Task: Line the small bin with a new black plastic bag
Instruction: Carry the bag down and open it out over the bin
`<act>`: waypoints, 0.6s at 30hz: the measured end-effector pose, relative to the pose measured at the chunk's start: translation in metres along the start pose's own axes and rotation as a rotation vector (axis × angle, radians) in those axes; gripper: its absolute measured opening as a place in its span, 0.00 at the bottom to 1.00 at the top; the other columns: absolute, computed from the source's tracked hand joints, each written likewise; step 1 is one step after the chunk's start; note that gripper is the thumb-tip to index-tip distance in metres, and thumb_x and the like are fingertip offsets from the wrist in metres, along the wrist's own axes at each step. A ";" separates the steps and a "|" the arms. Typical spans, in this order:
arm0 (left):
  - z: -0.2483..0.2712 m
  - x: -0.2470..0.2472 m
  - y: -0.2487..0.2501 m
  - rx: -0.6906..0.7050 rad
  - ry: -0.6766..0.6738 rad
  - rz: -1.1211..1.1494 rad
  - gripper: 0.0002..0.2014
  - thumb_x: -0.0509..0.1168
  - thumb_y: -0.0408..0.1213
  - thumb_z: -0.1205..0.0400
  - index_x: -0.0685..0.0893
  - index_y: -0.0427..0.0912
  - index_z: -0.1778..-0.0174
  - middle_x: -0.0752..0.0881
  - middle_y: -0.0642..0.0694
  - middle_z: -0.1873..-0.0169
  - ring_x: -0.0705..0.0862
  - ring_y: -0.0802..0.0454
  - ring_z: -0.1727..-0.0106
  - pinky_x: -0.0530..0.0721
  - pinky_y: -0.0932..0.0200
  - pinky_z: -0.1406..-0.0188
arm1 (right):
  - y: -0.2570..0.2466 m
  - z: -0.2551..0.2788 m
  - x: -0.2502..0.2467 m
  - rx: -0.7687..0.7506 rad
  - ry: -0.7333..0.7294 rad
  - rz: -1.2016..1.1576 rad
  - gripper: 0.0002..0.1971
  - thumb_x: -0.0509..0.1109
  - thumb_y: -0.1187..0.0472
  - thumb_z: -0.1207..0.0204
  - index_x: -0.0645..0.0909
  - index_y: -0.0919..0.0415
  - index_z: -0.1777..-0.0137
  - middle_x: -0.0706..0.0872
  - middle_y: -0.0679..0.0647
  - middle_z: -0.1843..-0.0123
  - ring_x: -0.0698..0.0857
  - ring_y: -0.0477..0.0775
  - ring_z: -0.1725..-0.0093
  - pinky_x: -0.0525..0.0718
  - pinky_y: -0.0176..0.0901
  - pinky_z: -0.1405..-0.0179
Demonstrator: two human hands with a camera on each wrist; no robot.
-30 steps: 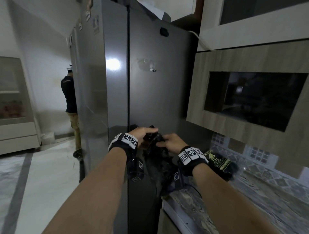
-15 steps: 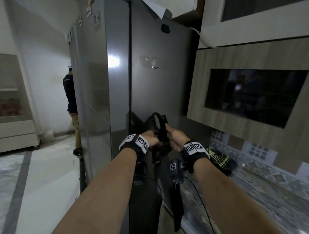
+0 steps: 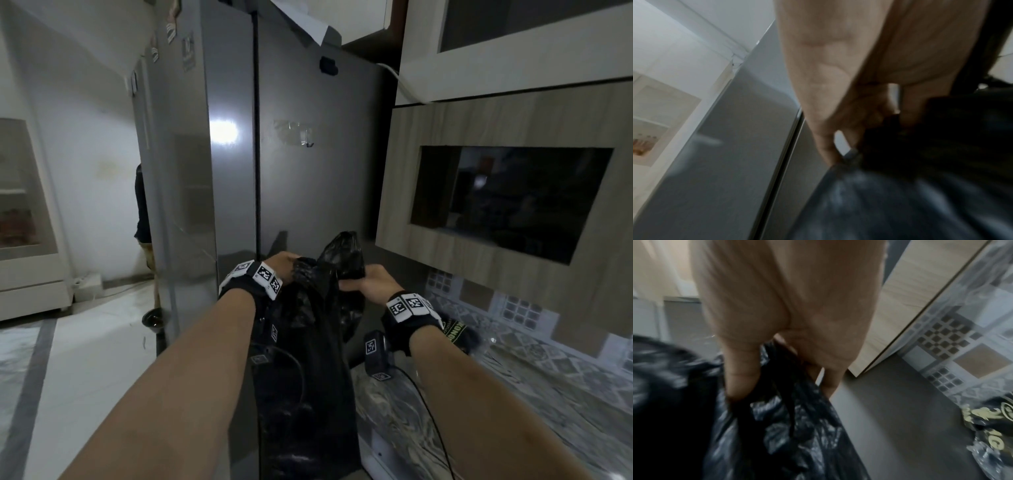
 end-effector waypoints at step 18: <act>0.027 0.077 -0.029 -0.148 -0.024 0.463 0.46 0.82 0.52 0.38 0.72 0.47 0.25 0.78 0.42 0.27 0.80 0.44 0.30 0.75 0.44 0.28 | -0.019 -0.014 0.028 -0.001 0.131 -0.121 0.14 0.79 0.65 0.33 0.88 0.66 0.47 0.90 0.57 0.56 0.88 0.50 0.61 0.84 0.39 0.63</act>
Point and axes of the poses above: each hand's wrist, its own z-axis away from the middle knuckle, its own x-axis out of the palm, y = z × x, the point moved 1 cm from there along -z, towards the middle knuckle
